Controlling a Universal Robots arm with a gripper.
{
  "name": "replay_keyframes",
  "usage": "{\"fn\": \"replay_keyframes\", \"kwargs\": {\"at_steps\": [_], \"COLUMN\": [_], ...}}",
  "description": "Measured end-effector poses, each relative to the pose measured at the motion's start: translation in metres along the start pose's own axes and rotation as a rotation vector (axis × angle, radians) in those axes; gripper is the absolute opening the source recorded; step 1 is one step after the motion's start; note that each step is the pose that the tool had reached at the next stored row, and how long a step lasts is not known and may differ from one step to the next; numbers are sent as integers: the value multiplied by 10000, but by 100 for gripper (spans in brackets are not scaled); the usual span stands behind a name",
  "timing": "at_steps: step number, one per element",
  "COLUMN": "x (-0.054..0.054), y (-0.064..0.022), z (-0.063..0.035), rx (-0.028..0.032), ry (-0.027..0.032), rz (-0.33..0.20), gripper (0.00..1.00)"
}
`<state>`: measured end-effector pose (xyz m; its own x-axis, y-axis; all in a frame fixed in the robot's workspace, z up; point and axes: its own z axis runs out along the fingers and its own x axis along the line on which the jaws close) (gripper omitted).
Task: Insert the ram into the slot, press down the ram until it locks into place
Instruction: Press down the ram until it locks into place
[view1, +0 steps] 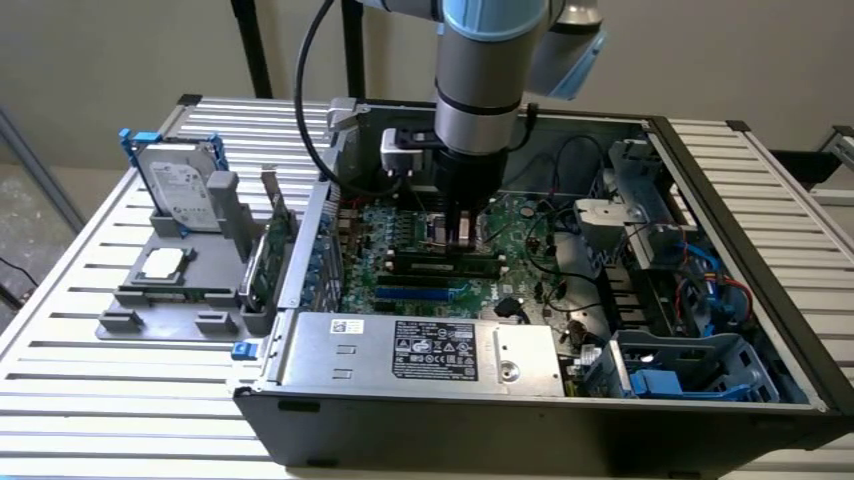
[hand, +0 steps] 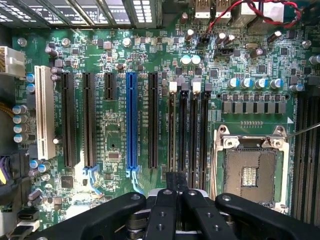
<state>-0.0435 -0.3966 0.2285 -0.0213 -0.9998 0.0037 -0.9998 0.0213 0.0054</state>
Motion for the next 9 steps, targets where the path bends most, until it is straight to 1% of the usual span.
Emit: {"fn": "replay_keyframes", "kwargs": {"at_steps": [3,4,5,9], "x": [0,1,-2,-1], "y": [8,8,7,8], "z": [37,31,0,-174], "rx": [54,55,64,61], "ry": [-4,-4,-24,-14], "rz": [1,1,2,1], "gripper": [11,11,11,11]}}
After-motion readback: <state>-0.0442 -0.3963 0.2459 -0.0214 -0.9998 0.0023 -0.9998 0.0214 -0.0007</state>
